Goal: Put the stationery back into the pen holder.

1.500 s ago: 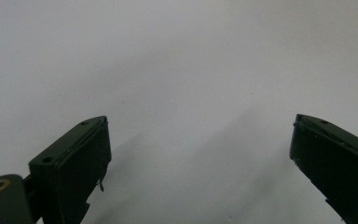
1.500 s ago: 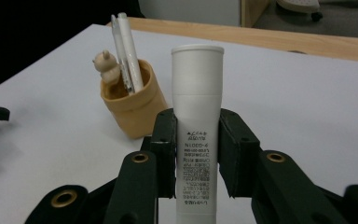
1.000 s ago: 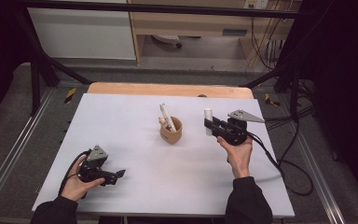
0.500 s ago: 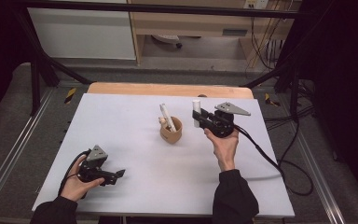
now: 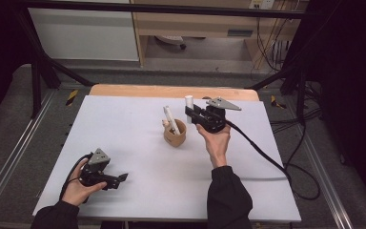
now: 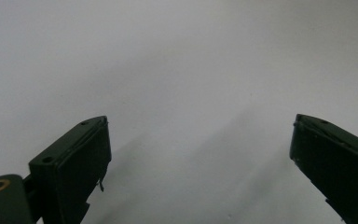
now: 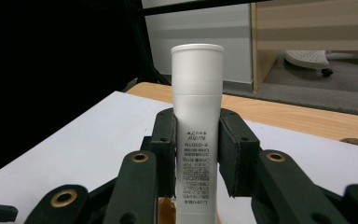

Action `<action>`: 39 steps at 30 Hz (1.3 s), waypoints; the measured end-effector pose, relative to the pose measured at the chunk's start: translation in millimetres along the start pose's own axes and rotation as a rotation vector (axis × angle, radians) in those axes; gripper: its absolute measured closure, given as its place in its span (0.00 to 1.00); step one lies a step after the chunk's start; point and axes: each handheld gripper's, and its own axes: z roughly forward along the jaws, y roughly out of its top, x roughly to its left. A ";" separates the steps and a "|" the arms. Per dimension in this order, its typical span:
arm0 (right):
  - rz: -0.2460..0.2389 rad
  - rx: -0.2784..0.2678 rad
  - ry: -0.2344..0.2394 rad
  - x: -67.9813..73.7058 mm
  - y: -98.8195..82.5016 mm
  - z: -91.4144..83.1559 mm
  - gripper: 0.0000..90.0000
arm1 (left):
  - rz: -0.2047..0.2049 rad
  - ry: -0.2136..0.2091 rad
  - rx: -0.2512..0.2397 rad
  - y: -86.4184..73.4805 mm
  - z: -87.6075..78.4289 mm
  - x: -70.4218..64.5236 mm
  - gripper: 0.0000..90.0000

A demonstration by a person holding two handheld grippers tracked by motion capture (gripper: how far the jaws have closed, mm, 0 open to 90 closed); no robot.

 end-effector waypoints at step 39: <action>-0.015 0.105 0.030 5.6 -53.0 61.2 0.77 | 0.000 -0.005 -0.001 -0.5 0.1 -0.1 0.06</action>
